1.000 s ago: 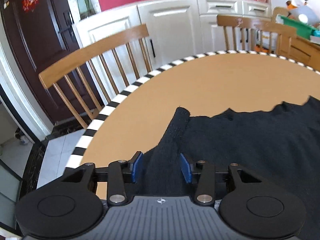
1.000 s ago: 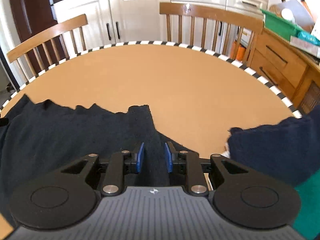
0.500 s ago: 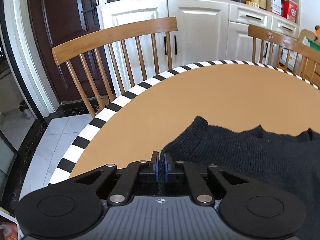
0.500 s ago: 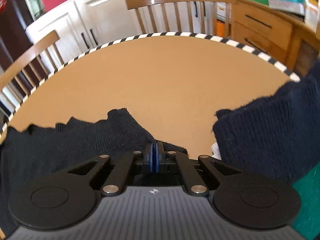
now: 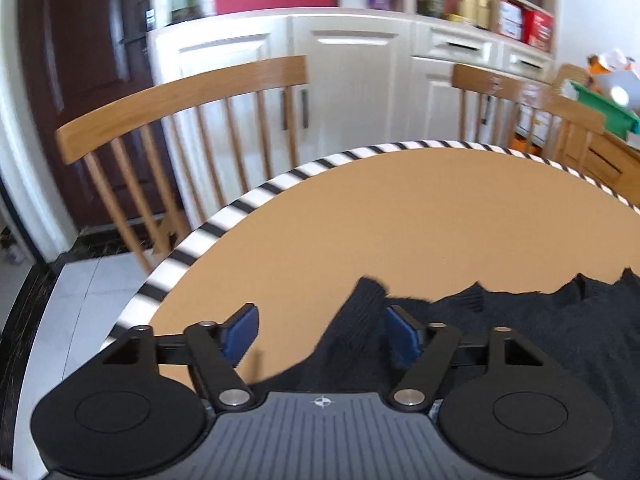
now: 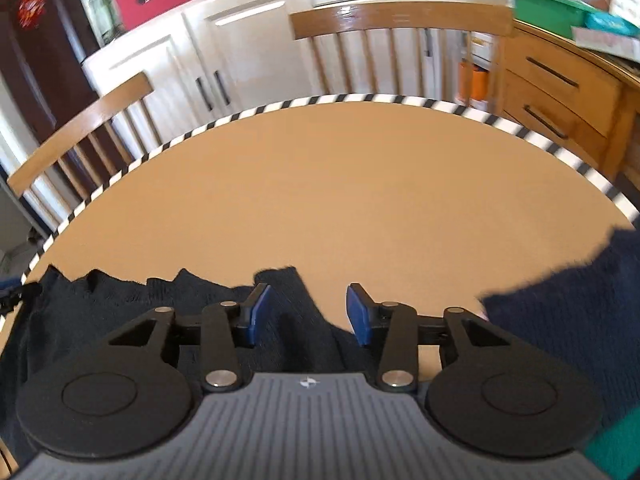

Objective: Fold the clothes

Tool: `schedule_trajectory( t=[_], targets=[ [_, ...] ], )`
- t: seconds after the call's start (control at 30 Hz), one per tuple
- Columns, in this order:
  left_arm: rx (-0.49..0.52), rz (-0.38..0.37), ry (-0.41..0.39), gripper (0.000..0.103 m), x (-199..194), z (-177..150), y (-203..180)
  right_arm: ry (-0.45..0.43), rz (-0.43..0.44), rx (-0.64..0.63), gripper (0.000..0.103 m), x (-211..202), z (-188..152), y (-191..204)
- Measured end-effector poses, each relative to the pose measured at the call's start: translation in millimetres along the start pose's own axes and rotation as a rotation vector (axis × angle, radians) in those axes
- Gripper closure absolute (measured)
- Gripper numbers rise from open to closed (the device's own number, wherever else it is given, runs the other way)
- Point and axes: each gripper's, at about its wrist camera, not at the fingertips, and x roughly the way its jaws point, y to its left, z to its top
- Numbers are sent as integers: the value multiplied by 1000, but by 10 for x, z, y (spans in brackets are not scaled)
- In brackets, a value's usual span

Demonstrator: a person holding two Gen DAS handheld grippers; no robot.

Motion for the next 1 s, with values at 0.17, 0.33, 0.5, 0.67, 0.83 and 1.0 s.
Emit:
schedule_trajectory(
  t=[0.17,0.33,0.5,0.67,0.83,1.0],
  targets=[
    [22,-89,60,89,225,71,-122,47,15,-8,99,188,45,50],
    [-27,-98,-111,98,-155,86,-47,-110,16,-25,99,-272,90,30],
    [-107,-65,-158,98,-115,152,51,-141,7,48,100,-294,191,-99],
    [-84,3,-62,98,298,183,-61,-59,-57,48,99,166,164,-135],
    [-71,52,-17,90,482,126,-56,-25,-110,13,81,328,51,-152],
    [-169,84,-130,66,32,161,149,-107,-132,-27,59,-110,48,-113]
  ],
)
